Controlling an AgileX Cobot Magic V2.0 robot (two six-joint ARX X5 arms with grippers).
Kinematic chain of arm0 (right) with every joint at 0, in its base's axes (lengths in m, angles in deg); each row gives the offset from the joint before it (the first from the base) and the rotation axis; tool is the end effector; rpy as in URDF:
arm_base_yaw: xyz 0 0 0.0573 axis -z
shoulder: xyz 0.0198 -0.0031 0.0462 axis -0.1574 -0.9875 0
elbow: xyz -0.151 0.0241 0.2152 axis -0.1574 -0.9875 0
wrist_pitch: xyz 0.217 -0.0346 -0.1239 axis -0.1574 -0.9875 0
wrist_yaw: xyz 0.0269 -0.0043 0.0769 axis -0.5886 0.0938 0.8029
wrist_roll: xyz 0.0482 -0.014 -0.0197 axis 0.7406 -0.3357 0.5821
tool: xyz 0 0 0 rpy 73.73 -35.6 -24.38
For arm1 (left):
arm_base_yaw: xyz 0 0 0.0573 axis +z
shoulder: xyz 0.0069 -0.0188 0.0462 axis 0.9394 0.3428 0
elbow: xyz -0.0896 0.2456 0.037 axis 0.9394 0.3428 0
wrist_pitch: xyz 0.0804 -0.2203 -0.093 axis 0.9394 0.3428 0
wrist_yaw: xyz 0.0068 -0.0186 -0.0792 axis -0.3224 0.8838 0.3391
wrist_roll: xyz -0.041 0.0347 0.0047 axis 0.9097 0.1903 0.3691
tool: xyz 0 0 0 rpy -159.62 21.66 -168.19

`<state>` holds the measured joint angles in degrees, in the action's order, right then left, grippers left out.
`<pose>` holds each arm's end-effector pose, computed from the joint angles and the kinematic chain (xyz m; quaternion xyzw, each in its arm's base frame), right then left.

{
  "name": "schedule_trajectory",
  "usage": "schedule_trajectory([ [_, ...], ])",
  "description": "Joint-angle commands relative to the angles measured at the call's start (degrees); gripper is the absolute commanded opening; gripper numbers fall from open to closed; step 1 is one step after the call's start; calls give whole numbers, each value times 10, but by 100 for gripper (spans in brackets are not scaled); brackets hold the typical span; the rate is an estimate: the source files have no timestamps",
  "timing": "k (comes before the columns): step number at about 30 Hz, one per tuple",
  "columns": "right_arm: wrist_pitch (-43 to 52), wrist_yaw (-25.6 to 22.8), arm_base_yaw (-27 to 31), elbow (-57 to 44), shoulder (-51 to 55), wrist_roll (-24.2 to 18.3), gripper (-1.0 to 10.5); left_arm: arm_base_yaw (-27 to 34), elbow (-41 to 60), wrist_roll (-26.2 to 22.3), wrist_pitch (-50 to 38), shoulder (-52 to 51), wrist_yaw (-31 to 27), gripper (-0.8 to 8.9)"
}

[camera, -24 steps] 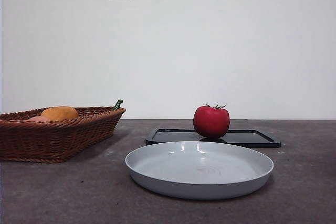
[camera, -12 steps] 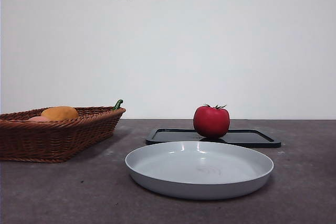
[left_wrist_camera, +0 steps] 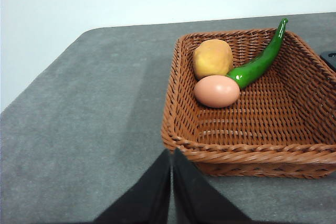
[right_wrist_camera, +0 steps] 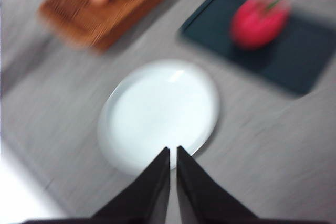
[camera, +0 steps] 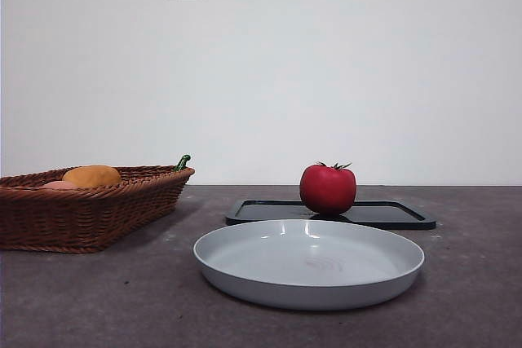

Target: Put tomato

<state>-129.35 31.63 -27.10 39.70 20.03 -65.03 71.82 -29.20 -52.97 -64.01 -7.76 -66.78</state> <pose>0.0922 0.0401 0.3288 0.0000 0.2833 0.3072 0.9085 0.0948 0.0032 0.1567 0.0400 0.0777 0.0120 0.9961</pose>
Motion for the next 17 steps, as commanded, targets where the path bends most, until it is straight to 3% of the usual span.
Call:
schedule_trajectory([
  [1,54,-2,62,-26,37,-21,13,1,12,6,4,-1,0,7],
  [8,245,-2,163,-181,158,-30,13,1,12,6,4,-1,0,7],
  [13,322,-4,187,-303,229,-24,13,1,12,6,4,-1,0,7],
  [17,382,-49,187,-387,276,19,13,1,12,6,4,-1,0,7],
])
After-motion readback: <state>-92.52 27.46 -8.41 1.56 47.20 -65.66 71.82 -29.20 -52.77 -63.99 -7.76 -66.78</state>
